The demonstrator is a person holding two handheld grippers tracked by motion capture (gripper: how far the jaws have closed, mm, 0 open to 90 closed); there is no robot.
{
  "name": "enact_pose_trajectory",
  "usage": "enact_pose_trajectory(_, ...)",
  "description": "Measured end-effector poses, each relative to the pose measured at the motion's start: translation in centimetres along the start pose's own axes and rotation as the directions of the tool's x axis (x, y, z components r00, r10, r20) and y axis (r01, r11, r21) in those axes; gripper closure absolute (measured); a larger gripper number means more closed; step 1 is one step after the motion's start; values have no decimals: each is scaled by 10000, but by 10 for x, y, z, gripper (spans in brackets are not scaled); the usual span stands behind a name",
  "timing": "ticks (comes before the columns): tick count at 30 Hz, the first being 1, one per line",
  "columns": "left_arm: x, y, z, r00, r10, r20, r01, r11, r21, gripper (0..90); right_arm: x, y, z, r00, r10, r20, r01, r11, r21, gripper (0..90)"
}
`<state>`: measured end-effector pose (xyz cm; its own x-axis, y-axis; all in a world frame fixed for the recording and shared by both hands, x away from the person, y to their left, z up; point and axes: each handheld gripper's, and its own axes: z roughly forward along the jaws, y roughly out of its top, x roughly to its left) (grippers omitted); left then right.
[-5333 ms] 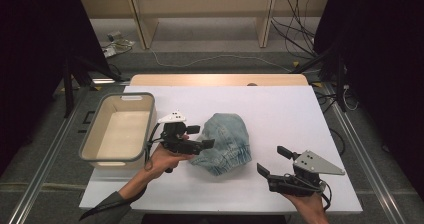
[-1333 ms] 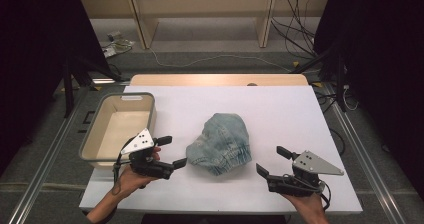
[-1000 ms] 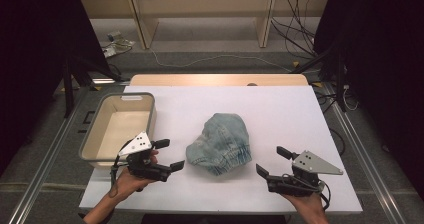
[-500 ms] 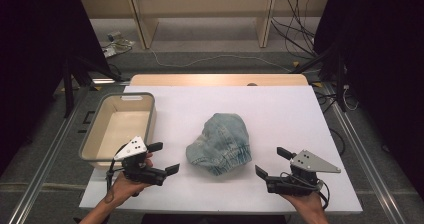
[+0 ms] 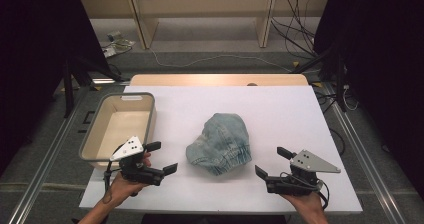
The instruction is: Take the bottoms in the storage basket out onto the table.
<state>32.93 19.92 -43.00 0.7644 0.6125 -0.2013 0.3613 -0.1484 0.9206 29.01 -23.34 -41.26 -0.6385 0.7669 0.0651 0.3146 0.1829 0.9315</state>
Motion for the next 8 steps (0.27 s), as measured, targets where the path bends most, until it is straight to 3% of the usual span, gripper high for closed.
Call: enact_pose_trajectory(8, 0, 0, 0, 10000, 33, 7, -33, 10000, 28, 0, 0, 0, 0, 10000, -8, 38, 8, 10000, 15, 81)
